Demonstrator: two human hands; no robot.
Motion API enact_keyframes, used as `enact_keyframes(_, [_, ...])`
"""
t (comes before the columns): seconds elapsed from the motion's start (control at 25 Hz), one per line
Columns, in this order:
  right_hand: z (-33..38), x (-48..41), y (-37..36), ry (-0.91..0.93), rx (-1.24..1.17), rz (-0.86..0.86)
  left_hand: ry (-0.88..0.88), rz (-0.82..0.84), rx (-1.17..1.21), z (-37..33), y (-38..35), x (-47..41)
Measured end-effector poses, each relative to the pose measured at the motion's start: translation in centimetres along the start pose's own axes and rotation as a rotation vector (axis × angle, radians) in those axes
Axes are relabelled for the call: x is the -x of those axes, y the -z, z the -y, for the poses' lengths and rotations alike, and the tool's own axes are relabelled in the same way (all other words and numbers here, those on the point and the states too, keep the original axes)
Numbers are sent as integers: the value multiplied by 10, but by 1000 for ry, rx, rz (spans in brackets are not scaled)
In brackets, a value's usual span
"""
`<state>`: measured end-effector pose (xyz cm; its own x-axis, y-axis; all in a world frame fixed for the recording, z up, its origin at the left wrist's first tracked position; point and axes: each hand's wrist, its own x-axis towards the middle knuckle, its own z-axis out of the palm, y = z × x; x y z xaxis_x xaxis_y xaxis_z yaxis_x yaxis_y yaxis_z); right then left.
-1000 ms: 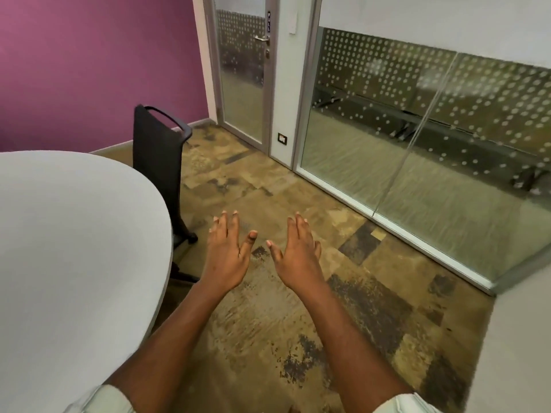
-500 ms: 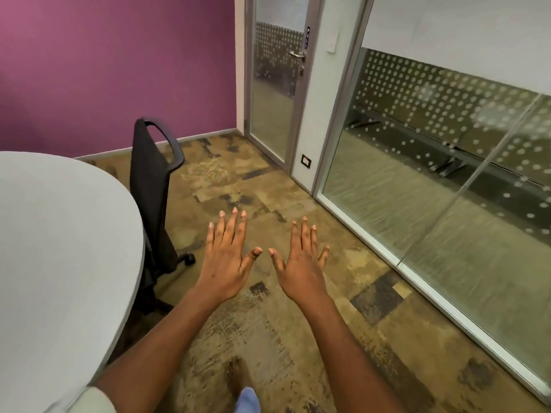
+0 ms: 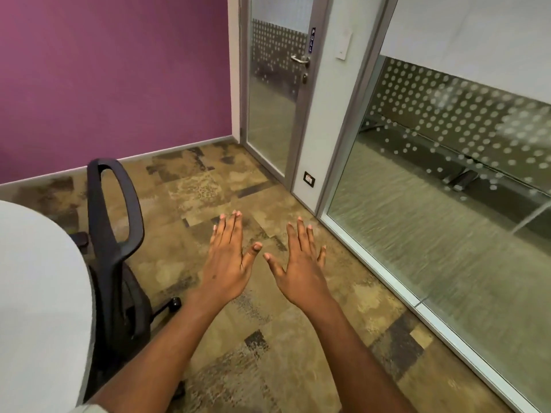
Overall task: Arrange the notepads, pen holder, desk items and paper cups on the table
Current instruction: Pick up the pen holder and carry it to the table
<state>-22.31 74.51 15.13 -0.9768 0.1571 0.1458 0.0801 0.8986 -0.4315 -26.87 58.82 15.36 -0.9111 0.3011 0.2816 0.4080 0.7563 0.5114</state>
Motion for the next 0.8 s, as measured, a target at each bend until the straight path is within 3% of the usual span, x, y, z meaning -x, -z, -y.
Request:
enact_keyframes(0.48, [-34, -287, -43, 217, -79, 136, 254, -132, -4, 65, -54, -221])
enact_keyframes(0.8, [-3, -465, -69, 439, -52, 207, 487, -286, -76, 120, -52, -345])
